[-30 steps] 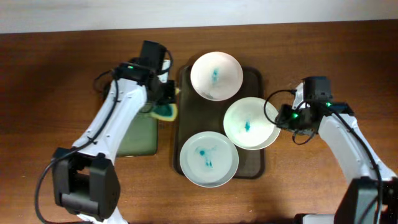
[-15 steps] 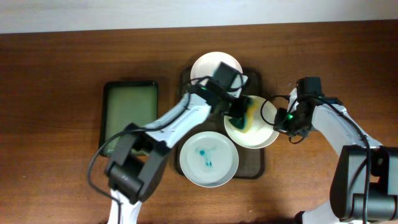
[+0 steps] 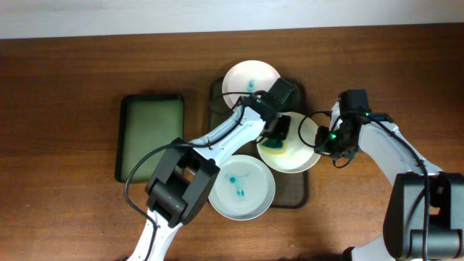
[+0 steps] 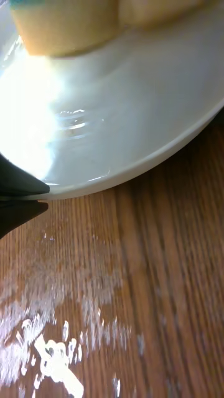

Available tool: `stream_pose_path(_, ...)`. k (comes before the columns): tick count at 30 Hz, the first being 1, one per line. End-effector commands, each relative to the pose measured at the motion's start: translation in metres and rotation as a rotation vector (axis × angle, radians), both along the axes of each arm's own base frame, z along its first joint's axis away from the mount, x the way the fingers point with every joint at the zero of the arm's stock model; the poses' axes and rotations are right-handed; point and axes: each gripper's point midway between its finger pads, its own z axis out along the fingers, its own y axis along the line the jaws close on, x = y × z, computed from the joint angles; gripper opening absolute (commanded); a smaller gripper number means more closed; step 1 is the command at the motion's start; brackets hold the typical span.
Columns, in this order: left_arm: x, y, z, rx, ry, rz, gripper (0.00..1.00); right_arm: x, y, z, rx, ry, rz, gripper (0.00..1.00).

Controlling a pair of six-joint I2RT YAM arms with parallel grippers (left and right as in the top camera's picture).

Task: Clean dirty plates on tray and stack at the side

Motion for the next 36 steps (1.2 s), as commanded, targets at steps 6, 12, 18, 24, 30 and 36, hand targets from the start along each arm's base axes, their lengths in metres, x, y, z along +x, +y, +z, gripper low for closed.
stream_pose_path(6, -0.083, -0.094, 0.017, -0.459, 0.316, -0.333, 0.0, 0.0, -0.003, 0.0, -0.018, -0.006, 0.006, 0.04)
stream_pose_path(12, -0.058, -0.045, -0.017, -0.201, 0.265, -0.165, 0.0, 0.0, -0.003, 0.0, -0.018, -0.005, 0.006, 0.04)
stream_pose_path(18, 0.025, 0.087, -0.032, 0.415, -0.096, 0.14, 0.0, 0.0, -0.003, 0.0, -0.018, -0.005, 0.006, 0.04)
stream_pose_path(24, 0.035, 0.084, 0.02, 0.431, -0.114, 0.148, 0.0, 0.0, -0.003, 0.0, -0.018, -0.006, 0.006, 0.04)
stream_pose_path(30, 0.031, 0.104, 0.09, 0.331, 0.035, 0.141, 0.0, 0.005, -0.004, 0.008, -0.019, -0.014, 0.007, 0.04)
stream_pose_path(36, 0.032, 0.233, 0.146, 0.402, 0.152, 0.325, 0.0, 0.021, 0.004, 0.051, -0.063, -0.057, 0.061, 0.04)
